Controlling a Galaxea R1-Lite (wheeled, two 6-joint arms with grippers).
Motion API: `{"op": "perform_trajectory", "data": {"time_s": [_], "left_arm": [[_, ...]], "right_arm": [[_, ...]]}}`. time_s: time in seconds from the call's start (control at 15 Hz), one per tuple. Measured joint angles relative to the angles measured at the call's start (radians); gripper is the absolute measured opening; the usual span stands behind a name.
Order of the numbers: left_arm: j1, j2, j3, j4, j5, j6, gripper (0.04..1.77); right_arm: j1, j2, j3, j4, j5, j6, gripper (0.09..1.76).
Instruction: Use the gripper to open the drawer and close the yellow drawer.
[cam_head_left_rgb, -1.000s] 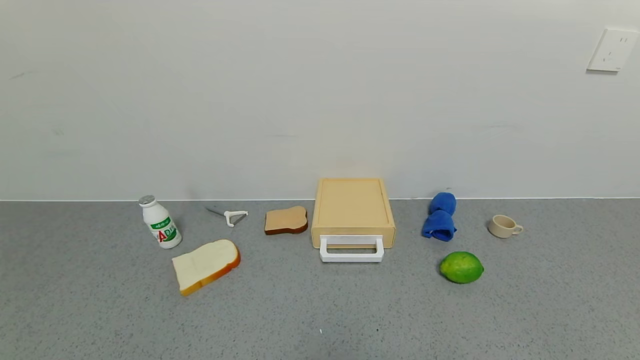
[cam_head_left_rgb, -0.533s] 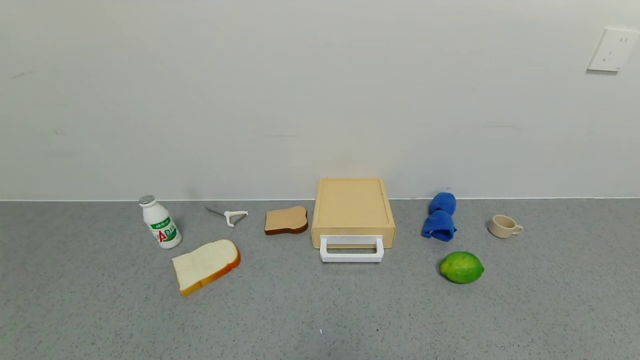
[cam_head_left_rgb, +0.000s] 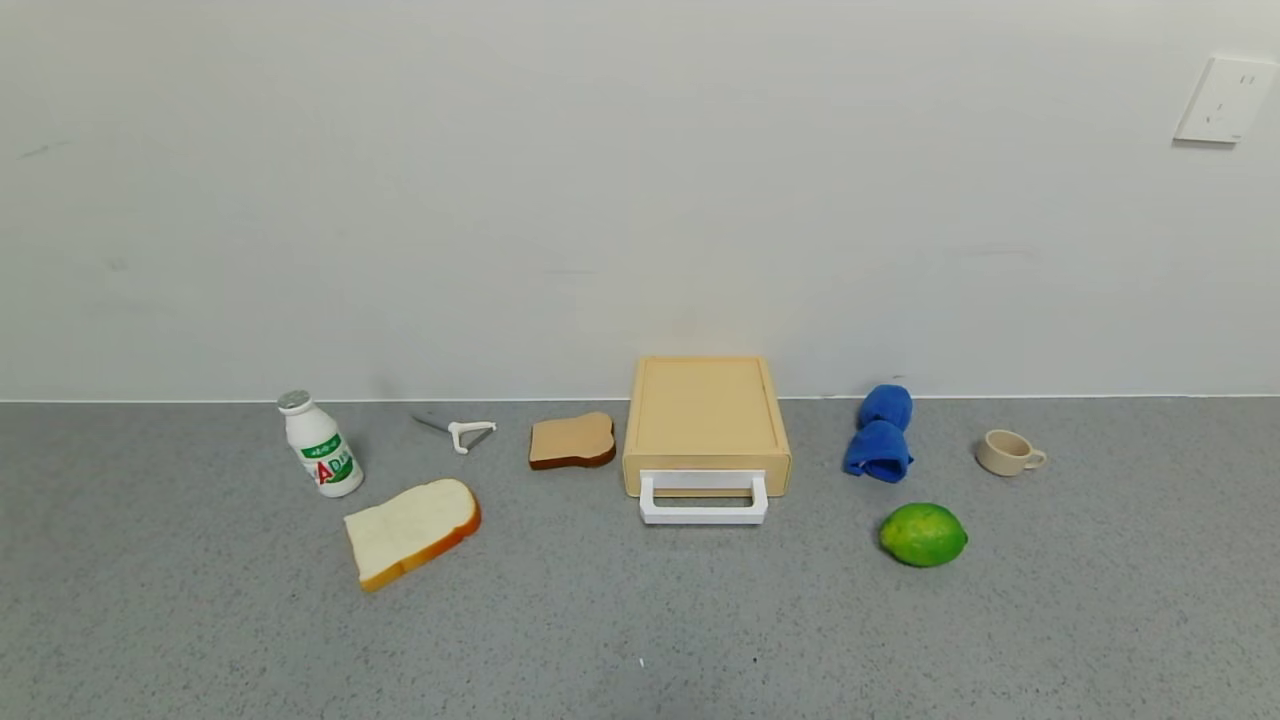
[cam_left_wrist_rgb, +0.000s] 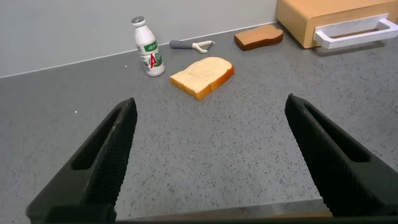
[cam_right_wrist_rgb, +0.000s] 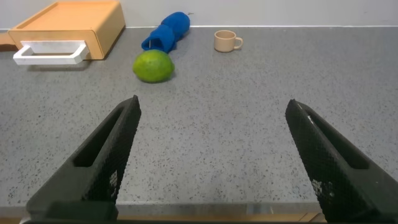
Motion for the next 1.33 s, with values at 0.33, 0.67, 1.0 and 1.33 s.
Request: {"op": "perform_trajectory", "data": {"time_s": [0.33, 0.67, 1.0, 1.33], "left_arm": [[0.000, 0.000, 0.000, 0.043, -0.012, -0.056, 1.72], [0.000, -0.001, 0.000, 0.046, -0.002, -0.147, 1.72], [0.000, -0.001, 0.000, 0.050, -0.002, -0.149, 1.72], [0.000, -0.001, 0.000, 0.050, -0.002, -0.149, 1.72]], "right_arm": [[0.000, 0.000, 0.000, 0.000, 0.000, 0.000, 1.71], [0.000, 0.000, 0.000, 0.000, 0.000, 0.000, 1.71], [0.000, 0.000, 0.000, 0.000, 0.000, 0.000, 1.71], [0.000, 0.000, 0.000, 0.000, 0.000, 0.000, 1.71]]}}
